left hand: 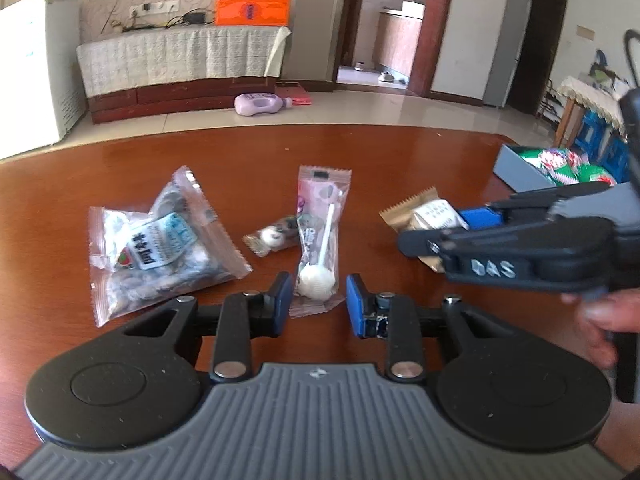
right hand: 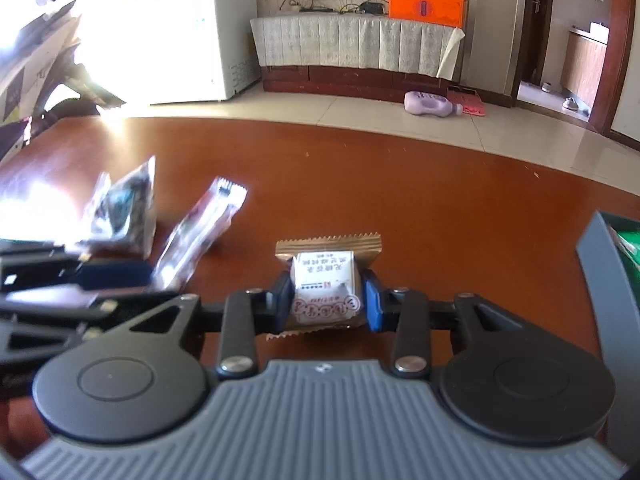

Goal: Organize snacks
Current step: 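Close left tool on the lollipop while right tool grasps the beige cookie packet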

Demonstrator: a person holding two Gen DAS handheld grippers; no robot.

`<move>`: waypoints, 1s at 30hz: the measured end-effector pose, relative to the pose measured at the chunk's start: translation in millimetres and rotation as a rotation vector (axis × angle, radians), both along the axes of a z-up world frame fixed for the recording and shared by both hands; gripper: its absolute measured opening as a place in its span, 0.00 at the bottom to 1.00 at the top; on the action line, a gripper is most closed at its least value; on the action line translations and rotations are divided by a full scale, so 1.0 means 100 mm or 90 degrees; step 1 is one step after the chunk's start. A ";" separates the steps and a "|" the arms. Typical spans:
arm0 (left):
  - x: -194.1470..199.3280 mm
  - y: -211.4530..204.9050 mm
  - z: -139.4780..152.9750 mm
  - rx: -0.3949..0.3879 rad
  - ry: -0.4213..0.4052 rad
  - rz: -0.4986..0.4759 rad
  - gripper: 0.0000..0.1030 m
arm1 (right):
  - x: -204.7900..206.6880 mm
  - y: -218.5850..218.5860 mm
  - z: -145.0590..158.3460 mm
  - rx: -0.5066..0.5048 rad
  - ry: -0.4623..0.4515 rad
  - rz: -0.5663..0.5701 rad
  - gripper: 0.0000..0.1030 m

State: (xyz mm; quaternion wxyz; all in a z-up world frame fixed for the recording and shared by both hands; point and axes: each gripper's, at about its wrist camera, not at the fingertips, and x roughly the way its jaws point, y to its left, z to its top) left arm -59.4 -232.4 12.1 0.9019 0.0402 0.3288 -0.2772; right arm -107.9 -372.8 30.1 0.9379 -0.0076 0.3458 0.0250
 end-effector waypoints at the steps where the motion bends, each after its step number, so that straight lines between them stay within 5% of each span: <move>1: -0.02 -0.03 -0.01 0.004 -0.003 -0.003 0.33 | -0.09 0.00 0.01 -0.004 0.004 0.000 0.39; 15: -0.33 -0.26 0.16 -0.012 -0.005 -0.001 0.23 | -1.23 -0.04 0.19 -0.016 0.013 -0.044 0.39; 30: -0.71 -0.45 0.49 -0.007 -0.032 -0.018 0.23 | -1.60 -0.11 0.55 -0.005 -0.056 -0.055 0.39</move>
